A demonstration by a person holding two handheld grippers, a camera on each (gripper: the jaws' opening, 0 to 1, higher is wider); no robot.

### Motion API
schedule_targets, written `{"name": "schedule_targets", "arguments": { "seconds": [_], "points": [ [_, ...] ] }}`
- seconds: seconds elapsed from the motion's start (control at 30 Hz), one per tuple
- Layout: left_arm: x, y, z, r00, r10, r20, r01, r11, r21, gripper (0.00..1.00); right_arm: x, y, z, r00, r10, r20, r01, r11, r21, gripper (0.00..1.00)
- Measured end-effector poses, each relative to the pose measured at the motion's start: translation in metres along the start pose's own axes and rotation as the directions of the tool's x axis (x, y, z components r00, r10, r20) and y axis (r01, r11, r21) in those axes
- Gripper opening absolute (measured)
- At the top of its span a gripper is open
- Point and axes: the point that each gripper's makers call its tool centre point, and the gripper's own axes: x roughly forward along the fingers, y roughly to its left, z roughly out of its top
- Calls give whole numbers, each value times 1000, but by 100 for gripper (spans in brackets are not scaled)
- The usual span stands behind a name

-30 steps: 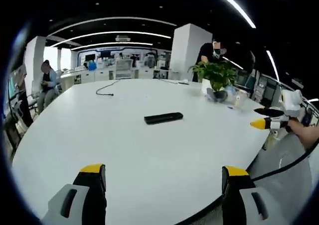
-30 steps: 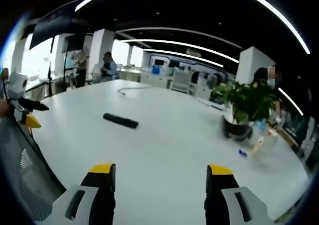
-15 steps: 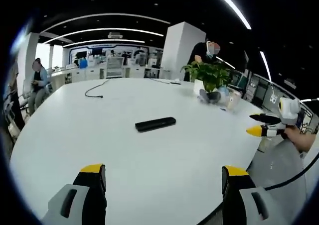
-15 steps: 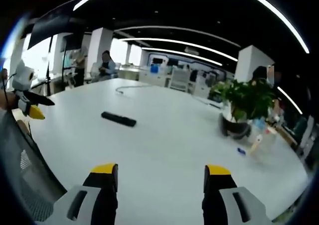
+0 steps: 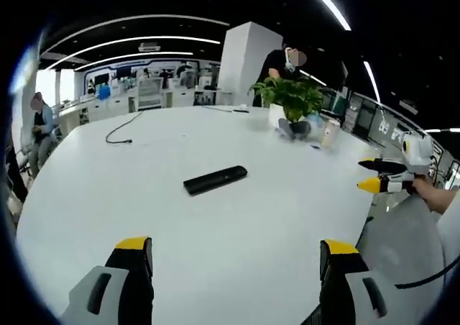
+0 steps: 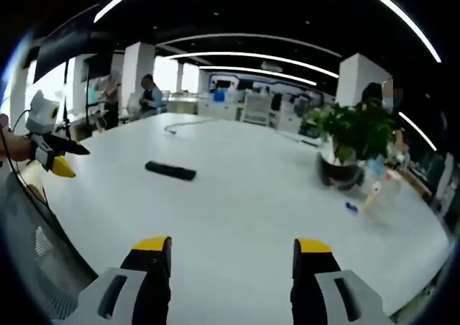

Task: Press the specified remote control buttons in sequence, fully releasing each button before pressing the next.

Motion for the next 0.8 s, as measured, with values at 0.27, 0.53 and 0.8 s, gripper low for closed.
{"name": "schedule_targets", "arguments": {
  "seconds": [0.27, 0.53, 0.8],
  "points": [
    [9, 6, 9, 1000, 12, 18, -11, 999, -38, 100, 1, 0, -4, 1000, 1, -20, -1, 1000, 3, 65],
    [24, 2, 19, 1000, -20, 19, 21, 997, -74, 100, 0, 3, -4, 1000, 27, -16, -27, 999, 25, 65],
    [39, 0, 27, 999, -43, 15, 44, 996, -83, 100, -1, 0, -4, 1000, 18, -7, -17, 999, 40, 64]
  ]
}}
